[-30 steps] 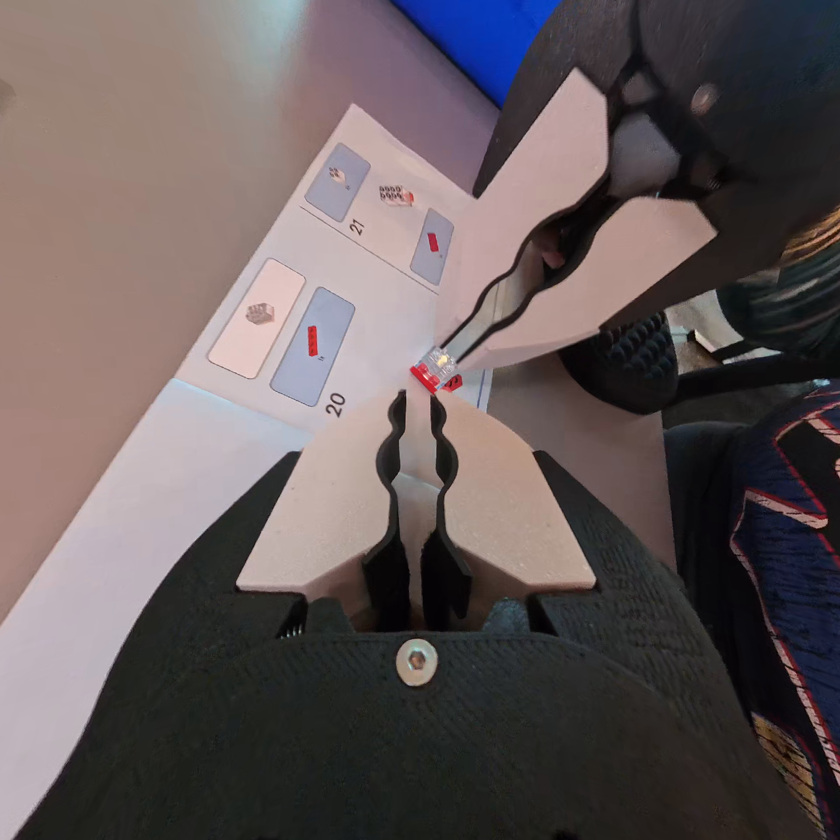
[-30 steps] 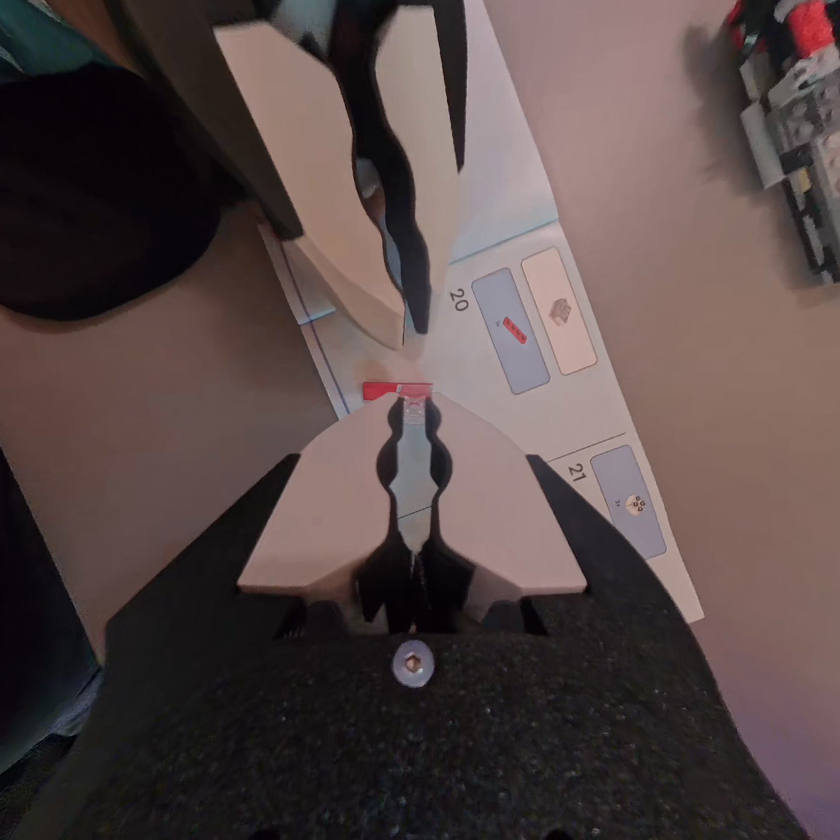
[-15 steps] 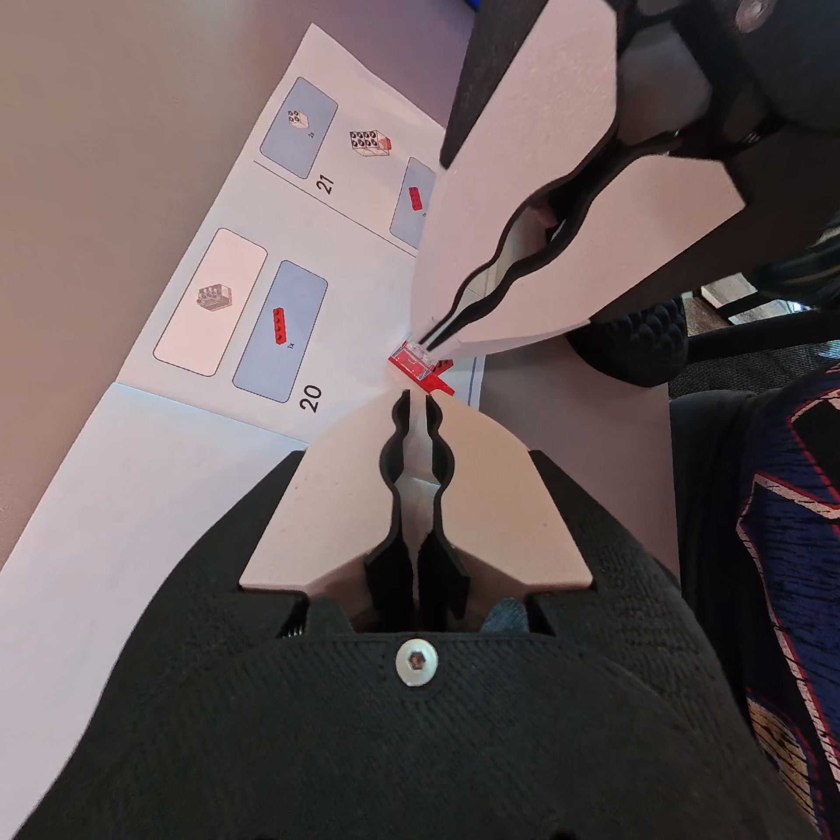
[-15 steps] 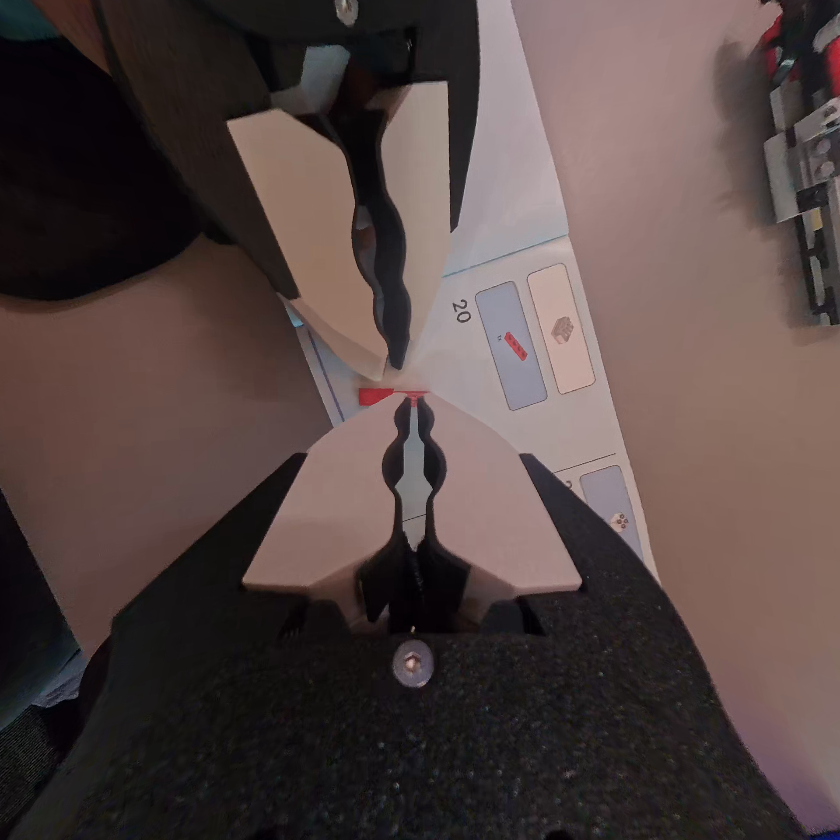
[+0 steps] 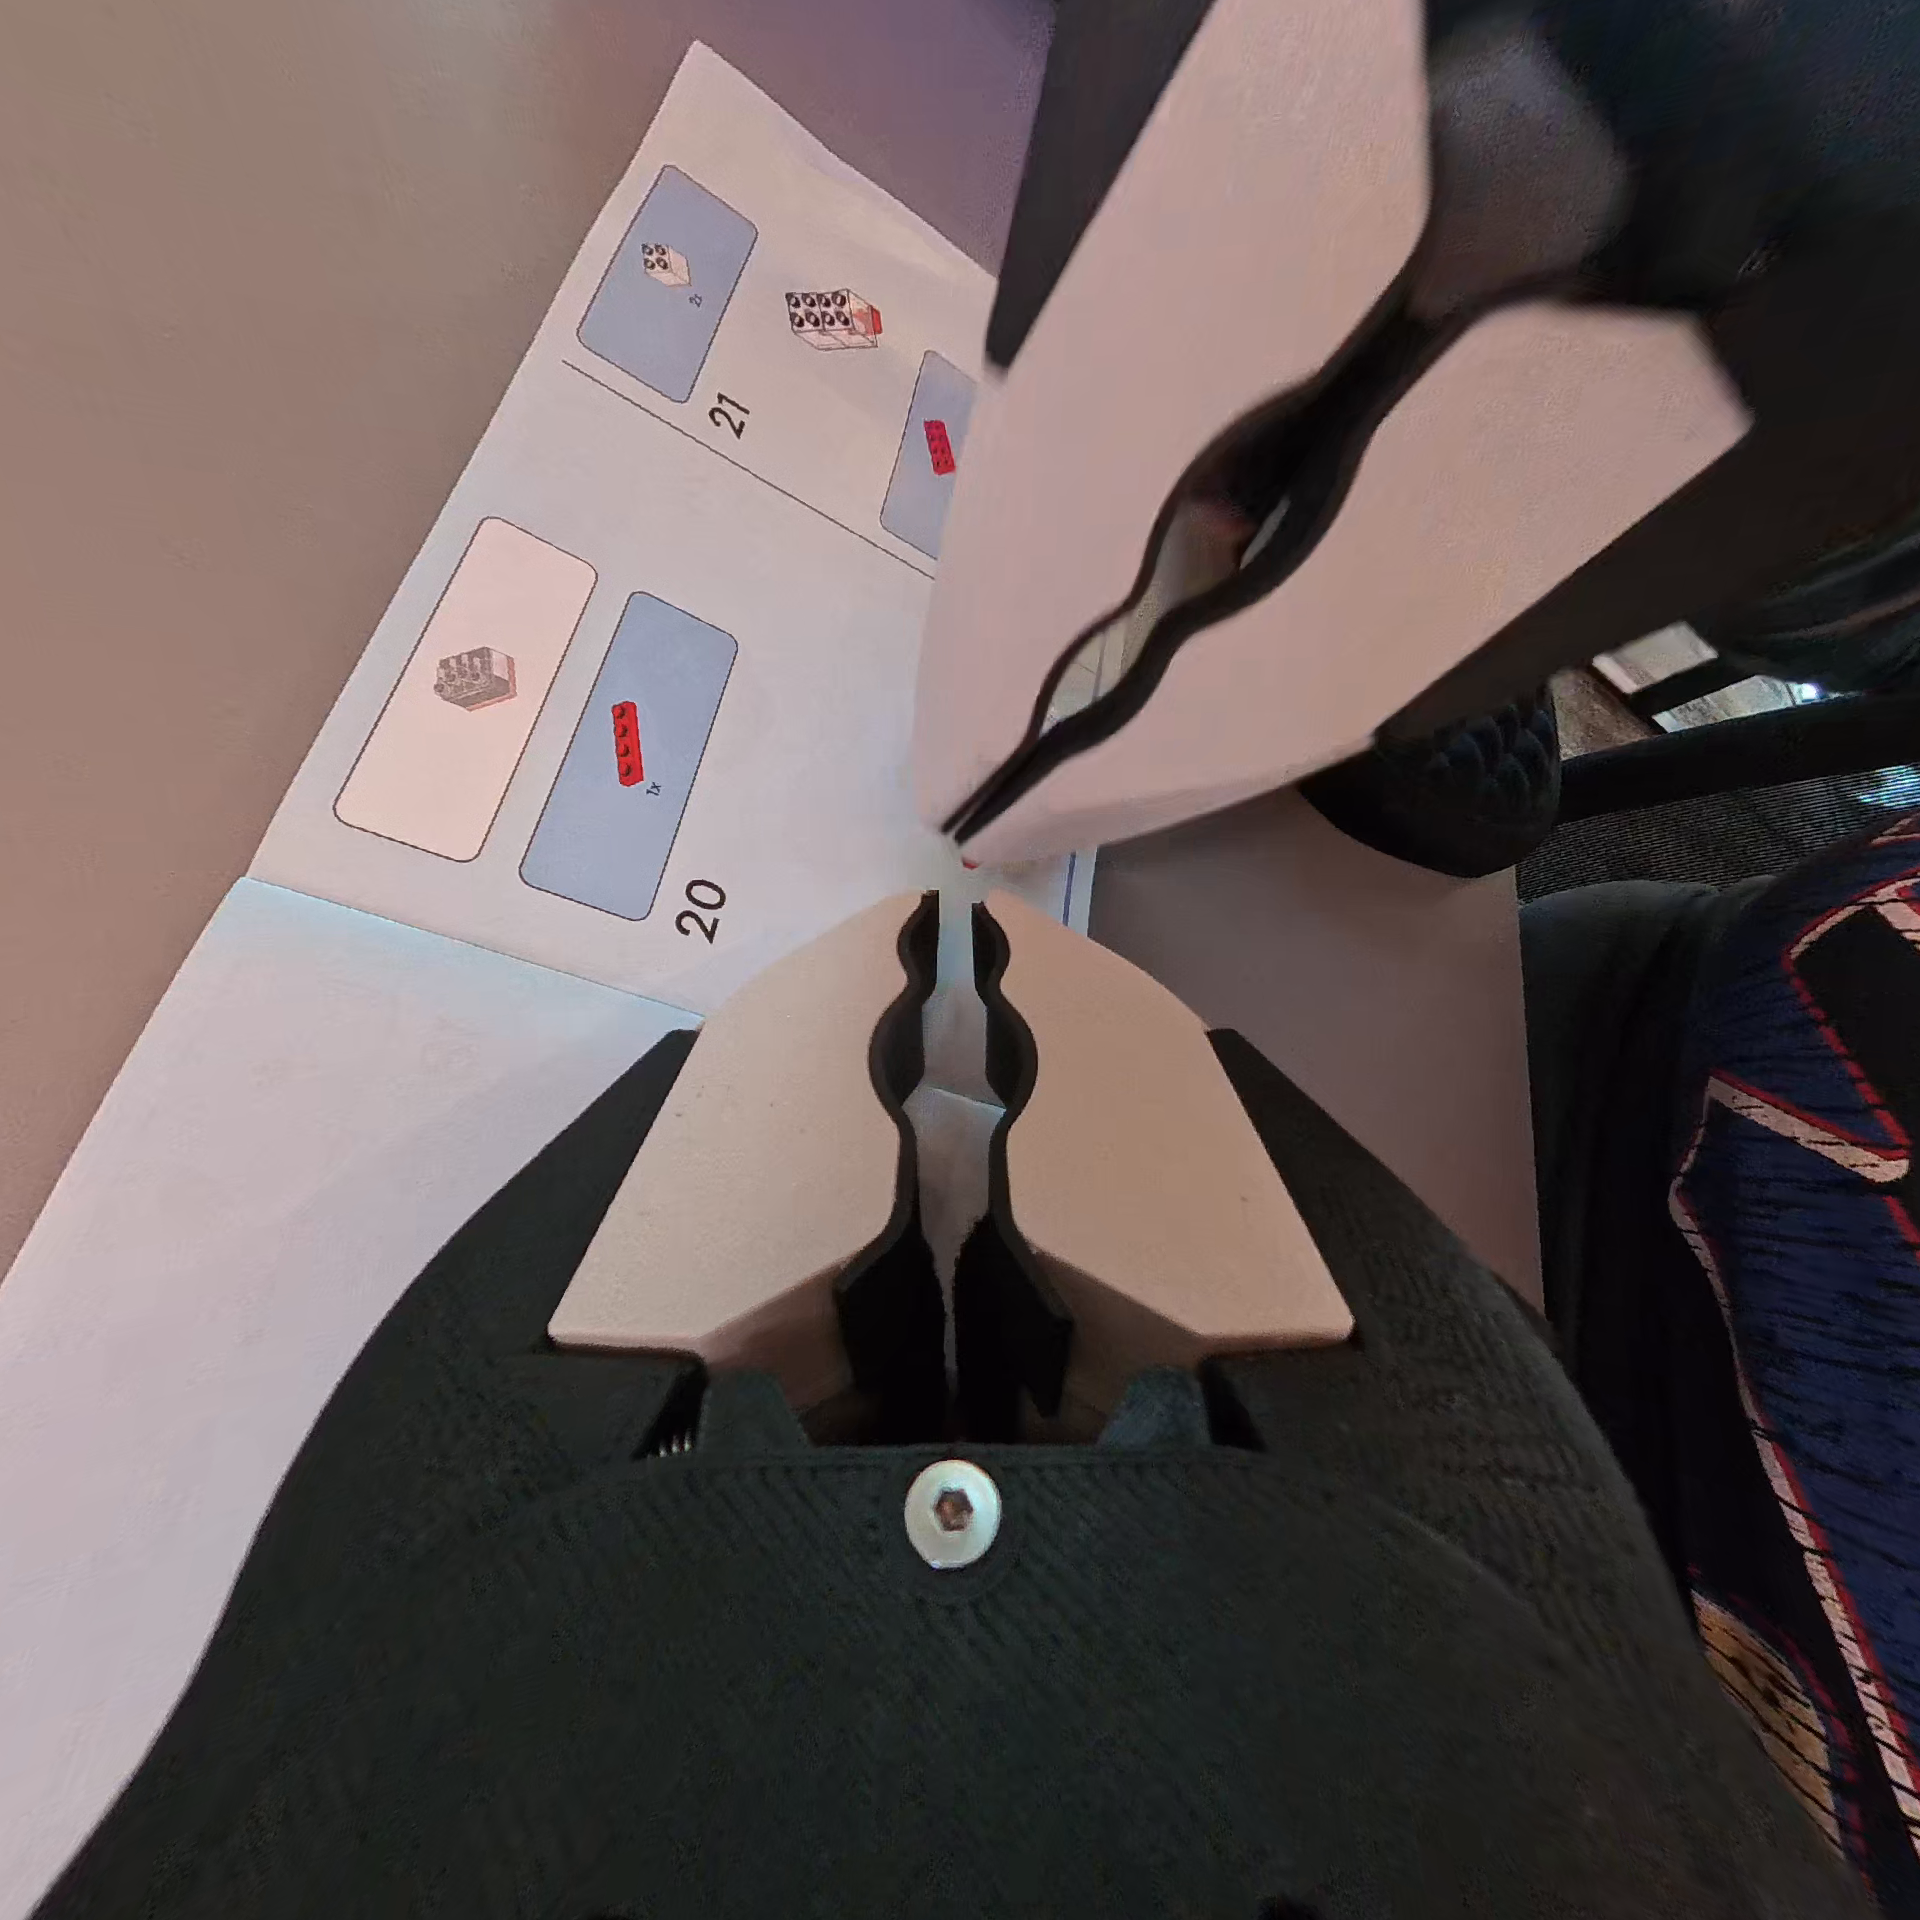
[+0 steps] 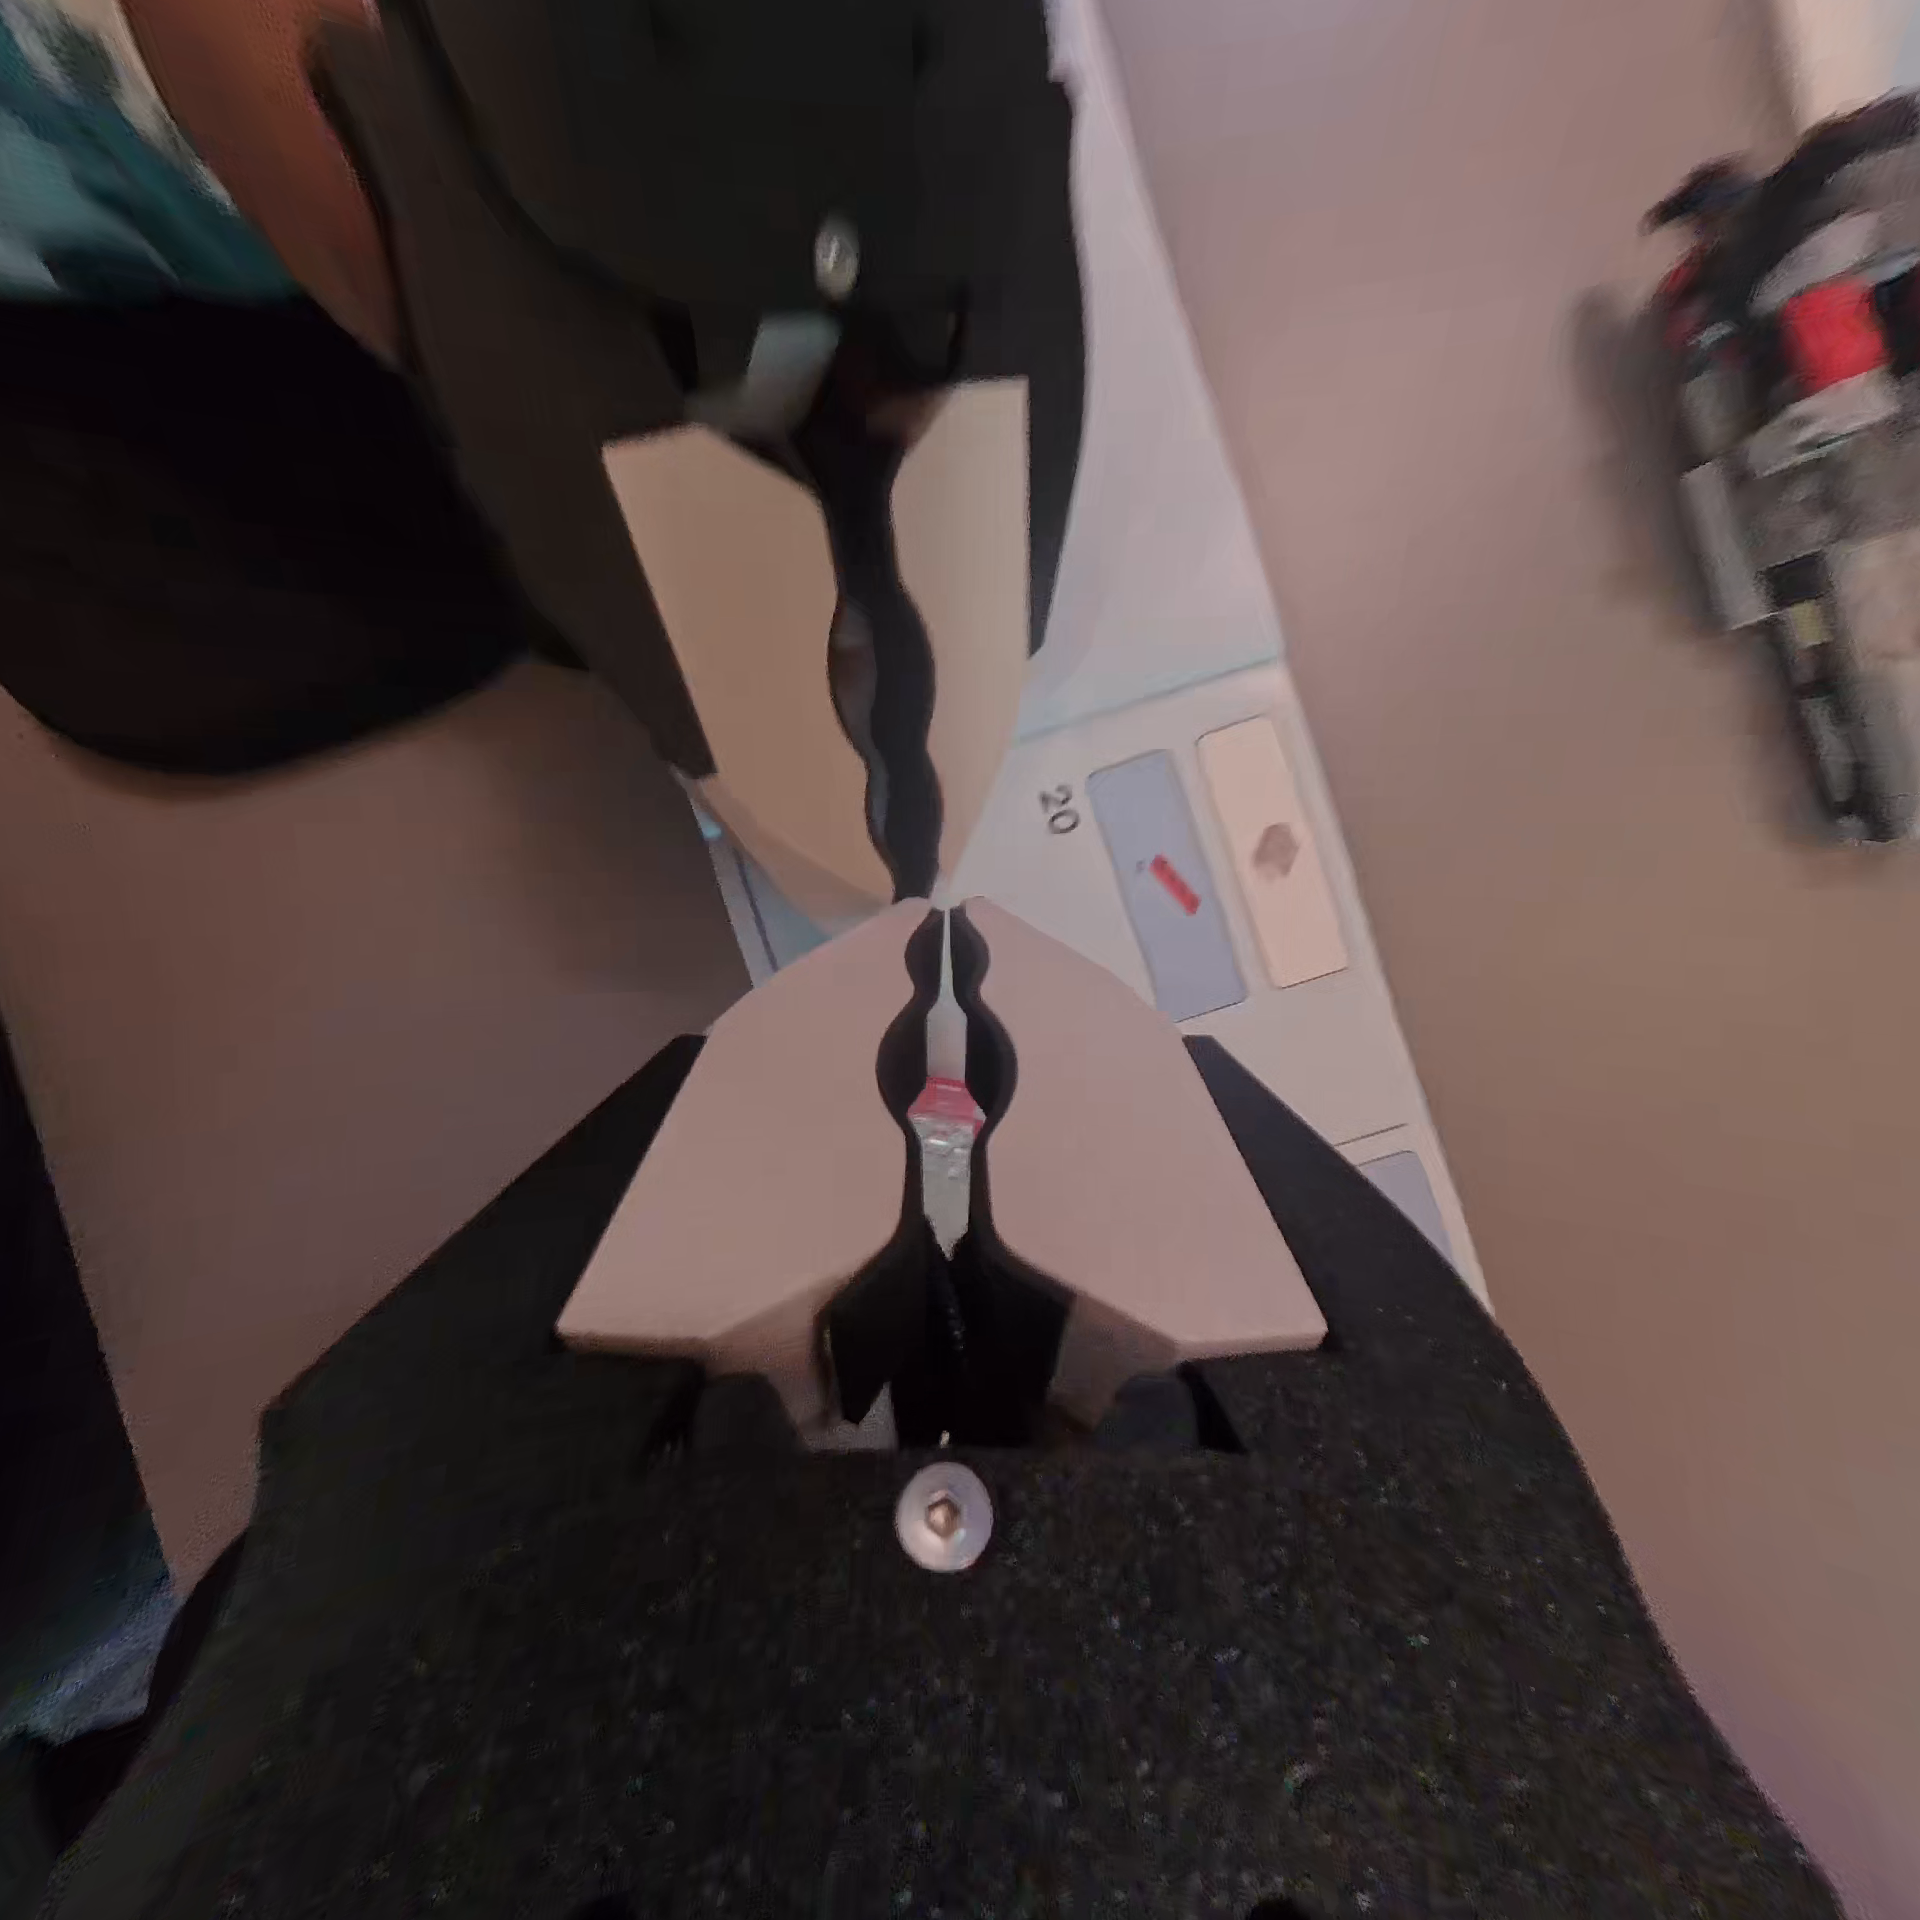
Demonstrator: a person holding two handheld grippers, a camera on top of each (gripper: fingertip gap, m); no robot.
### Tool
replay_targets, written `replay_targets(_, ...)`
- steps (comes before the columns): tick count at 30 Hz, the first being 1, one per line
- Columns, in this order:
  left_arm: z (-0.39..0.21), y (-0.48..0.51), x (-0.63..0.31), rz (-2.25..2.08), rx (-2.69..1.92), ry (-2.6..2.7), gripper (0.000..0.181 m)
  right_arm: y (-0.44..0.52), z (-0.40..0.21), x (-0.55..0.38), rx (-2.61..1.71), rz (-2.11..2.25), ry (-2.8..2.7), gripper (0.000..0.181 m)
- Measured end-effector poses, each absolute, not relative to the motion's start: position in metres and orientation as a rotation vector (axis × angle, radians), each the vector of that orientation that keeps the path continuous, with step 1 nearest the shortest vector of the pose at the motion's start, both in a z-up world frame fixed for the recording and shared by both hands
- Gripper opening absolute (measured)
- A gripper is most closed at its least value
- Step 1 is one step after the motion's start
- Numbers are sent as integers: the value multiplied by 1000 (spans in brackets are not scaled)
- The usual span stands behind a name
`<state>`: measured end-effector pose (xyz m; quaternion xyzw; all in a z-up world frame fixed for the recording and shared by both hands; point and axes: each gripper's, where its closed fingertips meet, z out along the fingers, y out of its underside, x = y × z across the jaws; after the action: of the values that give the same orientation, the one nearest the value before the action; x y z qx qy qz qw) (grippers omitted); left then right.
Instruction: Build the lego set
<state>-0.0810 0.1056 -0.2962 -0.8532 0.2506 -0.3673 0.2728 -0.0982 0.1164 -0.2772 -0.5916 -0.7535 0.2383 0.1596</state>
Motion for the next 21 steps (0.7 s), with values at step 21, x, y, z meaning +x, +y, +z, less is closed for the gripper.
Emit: replay_targets(21, -161, 30, -222, -133, -1880, 360, 43, 137, -261, -61, -1663, 858, -1832, 27)
